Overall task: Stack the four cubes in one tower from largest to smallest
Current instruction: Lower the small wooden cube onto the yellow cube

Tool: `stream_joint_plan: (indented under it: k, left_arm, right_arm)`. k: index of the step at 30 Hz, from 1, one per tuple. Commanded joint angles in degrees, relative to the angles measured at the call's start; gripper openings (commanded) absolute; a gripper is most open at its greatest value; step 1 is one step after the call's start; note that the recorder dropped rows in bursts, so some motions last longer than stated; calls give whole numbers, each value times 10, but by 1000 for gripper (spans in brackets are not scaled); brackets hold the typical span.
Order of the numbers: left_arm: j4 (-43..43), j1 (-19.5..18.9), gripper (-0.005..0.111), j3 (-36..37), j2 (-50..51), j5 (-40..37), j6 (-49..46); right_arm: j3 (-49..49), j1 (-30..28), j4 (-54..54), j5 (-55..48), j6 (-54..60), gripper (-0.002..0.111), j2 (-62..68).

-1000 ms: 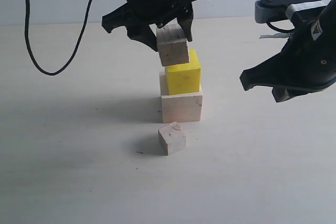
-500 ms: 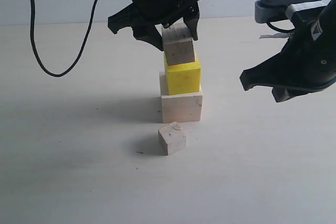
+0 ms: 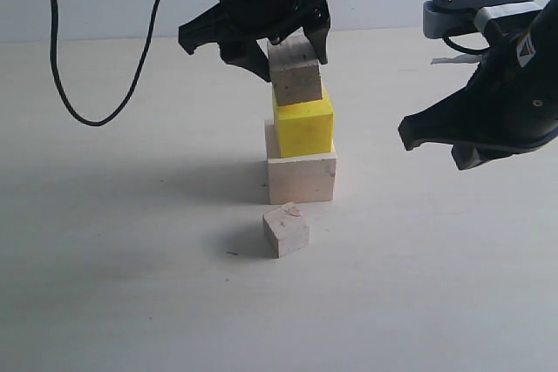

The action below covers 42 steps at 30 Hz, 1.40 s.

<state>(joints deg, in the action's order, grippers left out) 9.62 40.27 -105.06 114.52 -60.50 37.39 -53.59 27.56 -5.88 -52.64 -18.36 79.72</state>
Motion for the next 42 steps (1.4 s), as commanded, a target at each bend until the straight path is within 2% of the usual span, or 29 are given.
stream_joint_plan:
  k: [1,9,21,23,27,31,42]
  left_arm:
    - [-4,3,0,-4,10,7,5]
    - [-1,3,0,-6,20,16,5]
    - [-3,3,1,-11,20,-13,3]
    - [-3,3,7,-11,20,-22,3]
    - [0,3,28,-11,20,-22,3]
    - [4,3,43,-11,20,-11,3]
    - [25,3,57,-11,20,-10,-12]
  right_arm:
    - [2,-3,-2,3,4,0,-5]
    - [2,-3,-2,3,4,0,-5]
    - [2,-3,-2,3,4,0,-5]
    - [2,-3,-2,3,4,0,-5]
    - [2,-3,-2,3,4,0,-5]
    - [2,-3,-2,3,4,0,-5]
    - [2,-3,-2,3,4,0,-5]
